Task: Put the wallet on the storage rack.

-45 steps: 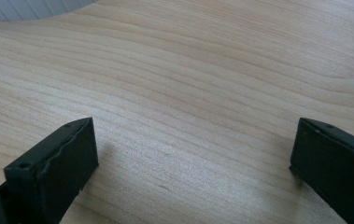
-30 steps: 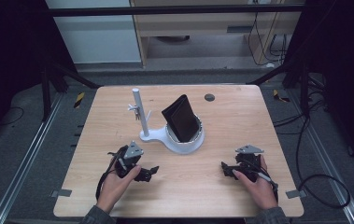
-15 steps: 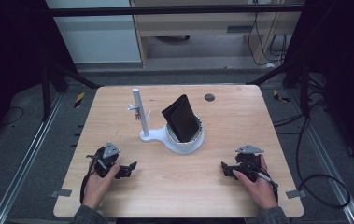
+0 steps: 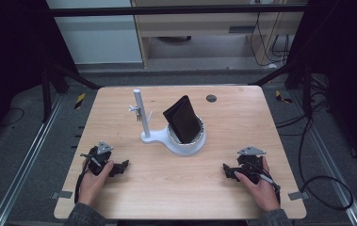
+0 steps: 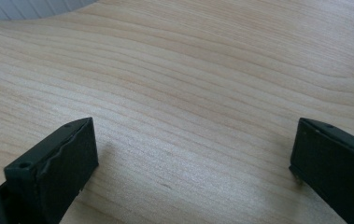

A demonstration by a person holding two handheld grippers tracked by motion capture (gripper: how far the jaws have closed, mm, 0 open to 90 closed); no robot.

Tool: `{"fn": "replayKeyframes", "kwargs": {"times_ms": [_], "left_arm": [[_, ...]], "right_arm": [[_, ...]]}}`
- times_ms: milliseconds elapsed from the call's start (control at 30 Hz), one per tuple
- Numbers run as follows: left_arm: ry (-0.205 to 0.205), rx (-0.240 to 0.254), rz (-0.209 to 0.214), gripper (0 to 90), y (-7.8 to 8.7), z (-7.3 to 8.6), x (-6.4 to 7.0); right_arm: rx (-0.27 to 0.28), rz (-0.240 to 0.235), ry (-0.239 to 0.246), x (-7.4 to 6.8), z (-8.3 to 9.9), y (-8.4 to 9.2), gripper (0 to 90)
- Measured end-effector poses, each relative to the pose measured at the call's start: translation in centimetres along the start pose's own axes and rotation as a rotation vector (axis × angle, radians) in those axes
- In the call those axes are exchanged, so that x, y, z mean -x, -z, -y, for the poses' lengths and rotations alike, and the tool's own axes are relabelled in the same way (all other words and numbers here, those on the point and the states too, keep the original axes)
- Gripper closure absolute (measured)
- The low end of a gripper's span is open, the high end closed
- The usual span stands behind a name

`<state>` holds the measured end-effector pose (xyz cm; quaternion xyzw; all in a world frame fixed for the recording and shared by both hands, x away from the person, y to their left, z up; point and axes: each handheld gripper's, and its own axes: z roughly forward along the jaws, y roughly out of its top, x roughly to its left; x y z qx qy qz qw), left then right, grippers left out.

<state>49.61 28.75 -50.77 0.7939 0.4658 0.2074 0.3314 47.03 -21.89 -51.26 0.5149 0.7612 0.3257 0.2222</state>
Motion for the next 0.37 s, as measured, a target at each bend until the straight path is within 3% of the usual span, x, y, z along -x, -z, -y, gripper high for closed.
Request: {"fn": "replayKeyframes", "kwargs": {"times_ms": [367], "left_arm": [[0.006,-0.012,-0.010,0.0,-0.06,-0.01,0.06]], "right_arm": [[-0.001,-0.004,-0.001,-0.07,0.02,0.02,0.8]]}}
